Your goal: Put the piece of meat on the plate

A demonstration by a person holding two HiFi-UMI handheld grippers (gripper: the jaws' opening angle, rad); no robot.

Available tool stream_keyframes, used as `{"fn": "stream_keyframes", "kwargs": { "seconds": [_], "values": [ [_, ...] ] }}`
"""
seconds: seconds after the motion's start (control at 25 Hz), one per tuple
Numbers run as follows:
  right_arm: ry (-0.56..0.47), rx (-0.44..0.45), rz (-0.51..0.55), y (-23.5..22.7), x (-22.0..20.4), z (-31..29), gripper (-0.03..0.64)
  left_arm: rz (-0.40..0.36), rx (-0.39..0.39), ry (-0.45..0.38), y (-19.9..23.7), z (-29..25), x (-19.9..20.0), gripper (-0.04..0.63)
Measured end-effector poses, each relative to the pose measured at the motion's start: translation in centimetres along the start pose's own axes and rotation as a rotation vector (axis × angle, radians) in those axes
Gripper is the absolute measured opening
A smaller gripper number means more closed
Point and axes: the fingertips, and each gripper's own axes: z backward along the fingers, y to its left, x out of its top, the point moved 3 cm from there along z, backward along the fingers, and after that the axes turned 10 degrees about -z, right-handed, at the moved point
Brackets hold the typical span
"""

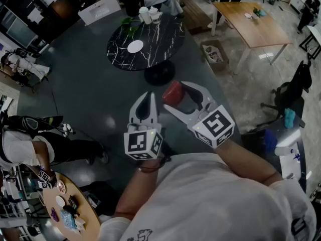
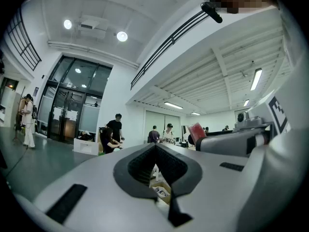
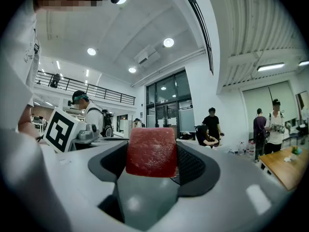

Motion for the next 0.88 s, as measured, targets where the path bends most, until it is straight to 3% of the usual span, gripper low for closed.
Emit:
{"fn": "stream_keyframes", "kwargs": {
  "seconds": [0.88],
  "values": [
    [-0.003,-0.024,0.007,1.0,-0.2,-1.9,0.299,0.019,0.003,-0.006,2.5,0.6,-0.8,0.006]
  ]
}}
